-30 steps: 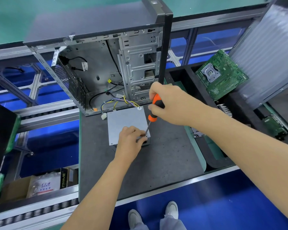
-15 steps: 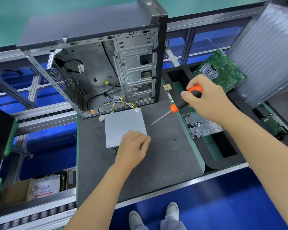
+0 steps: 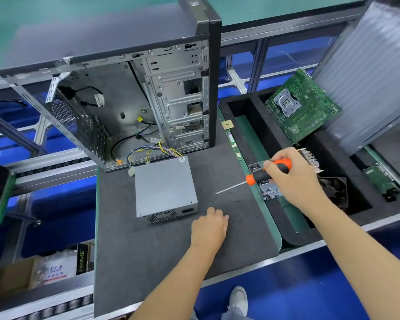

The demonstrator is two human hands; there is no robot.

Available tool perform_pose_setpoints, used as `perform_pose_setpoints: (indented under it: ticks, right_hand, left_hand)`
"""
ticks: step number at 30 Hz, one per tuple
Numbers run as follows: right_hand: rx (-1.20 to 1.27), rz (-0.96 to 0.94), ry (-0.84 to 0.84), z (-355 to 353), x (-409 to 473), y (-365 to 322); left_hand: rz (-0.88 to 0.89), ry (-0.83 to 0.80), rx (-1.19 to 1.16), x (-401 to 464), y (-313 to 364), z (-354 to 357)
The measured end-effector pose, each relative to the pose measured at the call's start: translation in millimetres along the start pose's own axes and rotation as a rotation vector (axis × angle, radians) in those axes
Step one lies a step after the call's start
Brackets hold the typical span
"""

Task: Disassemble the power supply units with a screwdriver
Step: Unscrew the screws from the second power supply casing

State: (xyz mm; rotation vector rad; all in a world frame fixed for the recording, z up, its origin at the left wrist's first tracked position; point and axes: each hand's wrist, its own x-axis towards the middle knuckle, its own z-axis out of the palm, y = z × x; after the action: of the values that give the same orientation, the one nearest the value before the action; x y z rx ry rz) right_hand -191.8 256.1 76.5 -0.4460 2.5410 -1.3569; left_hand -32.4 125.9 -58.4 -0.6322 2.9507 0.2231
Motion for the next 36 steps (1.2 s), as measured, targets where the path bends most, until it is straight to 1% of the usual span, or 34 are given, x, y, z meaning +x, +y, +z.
perform_pose_setpoints:
  ticks: [3, 4, 6, 7, 8, 9, 10, 11, 12, 13, 15, 17, 18, 21, 23, 25, 29, 31, 33, 36]
  right_hand:
    - [0.059, 0.016, 0.024, 7, 2, 1]
    - [0.091, 0.021, 0.035, 10, 3, -1]
    - [0.174, 0.028, 0.067, 16, 5, -7]
    - [0.212, 0.032, 0.088, 18, 6, -10]
    - [0.243, 0.036, 0.109, 21, 7, -14]
    - [0.253, 0.034, 0.125, 25, 8, -17]
    - [0.244, 0.025, 0.133, 28, 9, -21]
    - [0.228, 0.014, 0.135, 33, 10, -24]
    - [0.226, 0.006, 0.137, 38, 12, -27]
    - [0.238, 0.005, 0.139, 43, 13, -31]
    - [0.27, 0.009, 0.135, 55, 16, -37]
    - [0.284, 0.002, 0.134, 66, 20, -43]
    - [0.285, -0.001, 0.138, 70, 22, -44]
    - [0.267, 0.019, 0.149, 81, 27, -46]
    - [0.261, 0.04, 0.151, 84, 31, -45]
    - [0.243, 0.035, 0.149, 84, 34, -46]
    - [0.166, -0.055, 0.111, 81, 38, -59]
    - [0.1, -0.166, 0.081, 79, 40, -75]
    - [-0.01, -0.305, 0.013, 76, 44, -99]
    - [-0.314, -0.484, -0.175, 78, 52, -143]
  left_hand:
    - [-0.05, -0.015, -0.025, -1, -5, -4]
    - [-0.048, 0.019, -0.053, -4, -6, -7]
    - [0.065, 0.161, -0.118, -15, -10, -22]
    - [0.132, 0.253, -0.144, -21, -13, -31]
    - [0.174, 0.379, -0.18, -25, -18, -41]
    - [0.184, 0.523, -0.24, -24, -27, -49]
    - [0.157, 0.66, -0.315, -19, -39, -59]
    - [0.115, 0.744, -0.382, -11, -51, -72]
    - [0.063, 0.78, -0.432, 0, -65, -84]
    - [0.007, 0.762, -0.478, 14, -79, -94]
    - [-0.085, 0.6, -0.53, 41, -105, -111]
    - [-0.089, 0.397, -0.531, 63, -120, -114]
    - [-0.079, 0.329, -0.539, 72, -124, -113]
    - [-0.062, 0.229, -0.568, 89, -125, -105]
    - [-0.08, 0.223, -0.545, 94, -125, -100]
    - [-0.096, 0.261, -0.551, 97, -126, -96]
    - [-0.124, 0.281, -0.607, 101, -127, -94]
    - [-0.135, 0.304, -0.639, 102, -126, -96]
    - [-0.14, 0.327, -0.661, 102, -125, -97]
    - [-0.152, 0.331, -0.645, 98, -122, -97]
